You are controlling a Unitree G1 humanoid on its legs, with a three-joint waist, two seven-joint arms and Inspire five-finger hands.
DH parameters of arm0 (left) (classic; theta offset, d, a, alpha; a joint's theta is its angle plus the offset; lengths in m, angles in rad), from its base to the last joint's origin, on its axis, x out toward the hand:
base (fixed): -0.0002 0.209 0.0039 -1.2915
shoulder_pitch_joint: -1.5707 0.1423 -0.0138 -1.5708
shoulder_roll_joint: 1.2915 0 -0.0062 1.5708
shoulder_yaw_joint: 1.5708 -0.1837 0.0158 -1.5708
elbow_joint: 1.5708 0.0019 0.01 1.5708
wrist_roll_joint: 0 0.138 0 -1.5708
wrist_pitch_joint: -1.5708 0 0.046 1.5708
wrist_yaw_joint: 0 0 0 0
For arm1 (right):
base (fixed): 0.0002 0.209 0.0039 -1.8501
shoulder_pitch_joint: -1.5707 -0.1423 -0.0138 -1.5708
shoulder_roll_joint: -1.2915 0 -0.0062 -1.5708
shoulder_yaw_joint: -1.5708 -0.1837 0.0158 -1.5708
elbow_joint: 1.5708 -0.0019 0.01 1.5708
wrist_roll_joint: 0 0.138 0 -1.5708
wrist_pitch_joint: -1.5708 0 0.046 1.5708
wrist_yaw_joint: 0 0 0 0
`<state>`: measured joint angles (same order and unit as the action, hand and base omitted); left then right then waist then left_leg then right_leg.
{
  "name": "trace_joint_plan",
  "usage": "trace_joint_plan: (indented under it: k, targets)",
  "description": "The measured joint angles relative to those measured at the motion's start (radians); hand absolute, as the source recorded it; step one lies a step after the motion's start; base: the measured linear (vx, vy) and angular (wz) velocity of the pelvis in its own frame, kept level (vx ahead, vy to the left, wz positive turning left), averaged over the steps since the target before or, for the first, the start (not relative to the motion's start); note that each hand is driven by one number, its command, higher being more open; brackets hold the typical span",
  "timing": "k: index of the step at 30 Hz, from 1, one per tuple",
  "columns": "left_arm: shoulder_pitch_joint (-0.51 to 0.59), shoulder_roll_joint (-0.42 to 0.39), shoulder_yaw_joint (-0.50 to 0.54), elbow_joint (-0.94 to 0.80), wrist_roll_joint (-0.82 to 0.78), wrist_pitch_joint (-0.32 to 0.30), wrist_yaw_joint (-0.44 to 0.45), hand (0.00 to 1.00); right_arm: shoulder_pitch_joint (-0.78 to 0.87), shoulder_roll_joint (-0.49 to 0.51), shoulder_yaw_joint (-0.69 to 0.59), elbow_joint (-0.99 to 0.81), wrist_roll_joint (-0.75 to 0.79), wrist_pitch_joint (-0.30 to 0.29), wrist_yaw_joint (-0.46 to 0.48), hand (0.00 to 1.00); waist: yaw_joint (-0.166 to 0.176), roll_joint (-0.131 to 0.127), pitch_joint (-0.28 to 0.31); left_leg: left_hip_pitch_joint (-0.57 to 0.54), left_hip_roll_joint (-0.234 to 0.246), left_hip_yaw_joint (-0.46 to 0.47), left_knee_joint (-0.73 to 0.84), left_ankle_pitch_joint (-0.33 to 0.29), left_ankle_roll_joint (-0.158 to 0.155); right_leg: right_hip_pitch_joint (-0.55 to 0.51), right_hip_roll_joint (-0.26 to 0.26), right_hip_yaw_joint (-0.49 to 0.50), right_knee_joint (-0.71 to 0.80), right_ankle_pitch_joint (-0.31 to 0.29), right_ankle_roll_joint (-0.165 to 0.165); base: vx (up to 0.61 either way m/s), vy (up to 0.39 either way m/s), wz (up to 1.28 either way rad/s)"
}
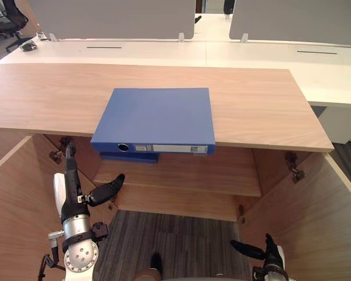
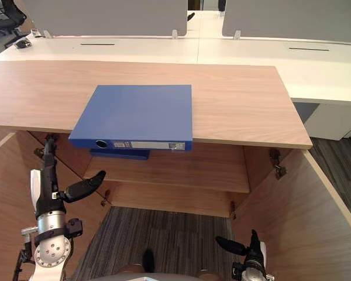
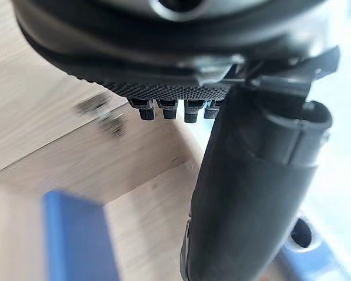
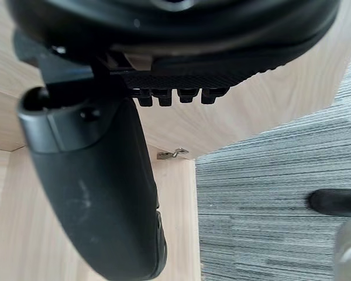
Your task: Walk over to the cabinet, pick up the folder, carry it to the office cabinet, place the folder inside the office cabinet, then close the office cabinet door
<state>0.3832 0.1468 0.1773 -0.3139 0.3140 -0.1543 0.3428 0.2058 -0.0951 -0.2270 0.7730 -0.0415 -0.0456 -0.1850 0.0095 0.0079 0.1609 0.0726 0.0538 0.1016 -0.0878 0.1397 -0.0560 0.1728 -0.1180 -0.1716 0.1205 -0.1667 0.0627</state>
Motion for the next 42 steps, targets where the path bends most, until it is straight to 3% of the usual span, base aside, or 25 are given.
trace_joint_plan:
  k: [11,20,21,31,42]
  targets:
    - [-0.037,0.117,-0.049,-0.085,0.208,-0.002,0.049,1.0,0.003,-0.007,0.042,0.034,-0.001,-0.002,-0.012,1.0,-0.026,0.004,-0.02,0.0,0.017,0.007,0.0,0.002,-0.008,-0.004,0.016,0.011,-0.002,0.001,0.0,-0.01,-0.009,-0.02]
    - [-0.135,0.283,-0.165,-0.08,0.329,-0.007,-0.025,1.0,0.011,-0.016,0.042,0.042,-0.001,-0.003,-0.009,1.0,-0.053,0.005,-0.036,0.001,0.034,0.048,0.0,-0.003,-0.015,-0.026,0.03,0.054,-0.001,0.004,-0.005,0.0,-0.026,-0.14]
    - [-0.15,0.291,-0.169,-0.074,0.356,-0.006,-0.028,0.0,0.013,-0.02,0.042,0.042,-0.001,-0.002,-0.009,1.0,-0.054,0.005,-0.036,0.001,0.034,0.052,0.0,-0.003,-0.016,-0.029,0.03,0.059,-0.001,0.004,-0.005,0.0,-0.017,-0.12]
    - [-0.264,0.382,-0.179,0.045,0.532,0.025,-0.03,0.0,0.006,-0.025,0.058,0.038,-0.001,-0.002,0.01,1.0,-0.052,0.005,-0.044,0.003,0.032,0.053,-0.006,-0.005,-0.017,-0.031,0.027,0.062,-0.007,0.008,-0.007,-0.01,-0.006,-0.02]
    - [-0.282,0.379,-0.157,-0.01,0.489,0.009,-0.047,0.0,0.01,-0.026,0.056,-0.007,0.002,0.01,0.023,1.0,-0.054,0.007,-0.07,0.002,0.037,0.081,-0.006,-0.007,-0.019,-0.032,0.032,0.091,-0.04,0.036,-0.003,-0.01,-0.006,-0.08]
